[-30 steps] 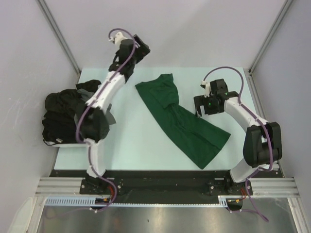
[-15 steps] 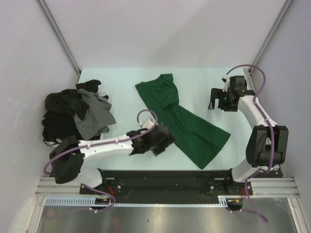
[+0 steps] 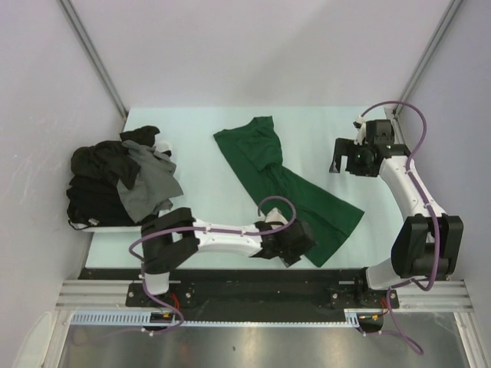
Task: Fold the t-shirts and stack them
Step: Rotate the tshirt 90 degrees
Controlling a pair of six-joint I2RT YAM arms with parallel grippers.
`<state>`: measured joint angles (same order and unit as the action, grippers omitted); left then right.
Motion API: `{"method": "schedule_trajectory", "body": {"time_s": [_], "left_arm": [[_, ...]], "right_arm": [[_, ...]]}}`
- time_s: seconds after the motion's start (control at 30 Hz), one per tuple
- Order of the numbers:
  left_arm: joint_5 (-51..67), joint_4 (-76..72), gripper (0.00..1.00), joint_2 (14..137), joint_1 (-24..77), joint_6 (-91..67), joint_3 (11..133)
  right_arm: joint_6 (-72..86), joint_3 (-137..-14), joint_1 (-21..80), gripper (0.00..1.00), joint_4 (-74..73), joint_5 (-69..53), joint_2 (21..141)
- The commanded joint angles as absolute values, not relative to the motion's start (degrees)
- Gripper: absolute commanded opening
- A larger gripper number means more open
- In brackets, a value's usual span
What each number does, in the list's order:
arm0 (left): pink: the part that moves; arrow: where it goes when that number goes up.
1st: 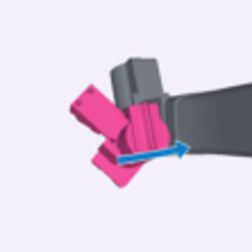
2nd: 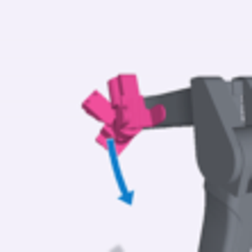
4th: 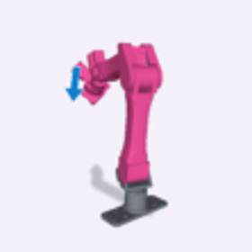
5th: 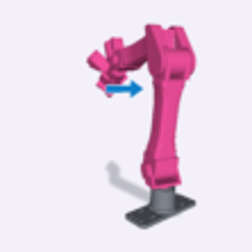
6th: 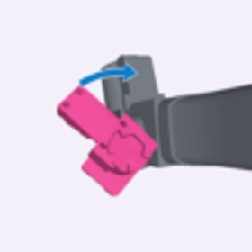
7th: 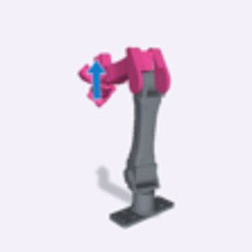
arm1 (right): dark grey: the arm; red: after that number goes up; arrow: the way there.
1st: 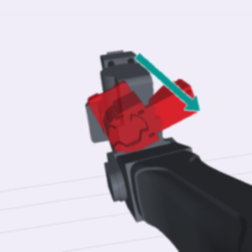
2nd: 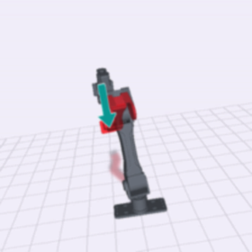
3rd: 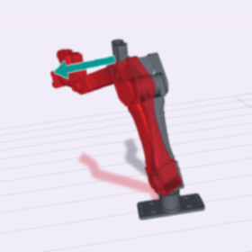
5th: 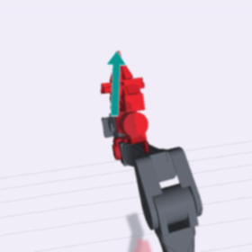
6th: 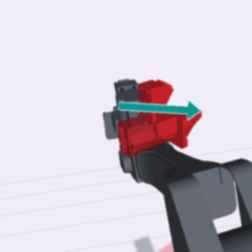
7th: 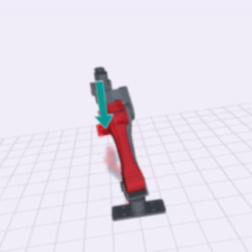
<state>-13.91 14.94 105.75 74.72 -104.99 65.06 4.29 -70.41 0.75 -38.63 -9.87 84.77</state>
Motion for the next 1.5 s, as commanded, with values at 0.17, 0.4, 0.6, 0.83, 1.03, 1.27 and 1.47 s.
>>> {"method": "schedule_trajectory", "body": {"time_s": [0.17, 0.4, 0.6, 0.83, 1.03, 1.27, 1.47], "left_arm": [[-15.9, 36.4, 0.73, 115.8, 77.4, -109.9, 83.2], [-16.9, 39.3, 0.72, 116.9, 78.0, -110.3, 83.9], [-17.8, 36.0, 0.64, 119.0, 78.0, -108.6, 85.0], [-18.1, 35.7, 0.42, 120.7, 76.9, -108.0, 84.0], [-18.5, 40.8, 0.00, 116.3, 75.2, -103.5, 80.6], [-18.2, 41.6, 0.00, 100.7, 72.9, -96.5, 62.8], [-21.6, 41.6, 0.00, 86.5, 69.7, -88.4, 50.0]], "right_arm": [[4.2, -72.4, 0.4, 1.00, -40.4, -11.0, 79.4], [4.2, -71.3, 0.4, 1.00, -40.3, -10.8, 77.4], [4.8, -70.9, -1.0, 1.00, -40.2, -10.5, 77.3], [4.9, -70.0, -1.1, 1.00, -40.3, -9.9, 76.9], [4.7, -68.7, -1.3, 1.00, -41.0, -9.1, 76.2], [6.9, -64.8, -1.2, 1.00, -40.0, -11.5, 75.6], [9.8, -63.8, -0.9, 1.00, -39.6, -14.3, 77.0]]}}
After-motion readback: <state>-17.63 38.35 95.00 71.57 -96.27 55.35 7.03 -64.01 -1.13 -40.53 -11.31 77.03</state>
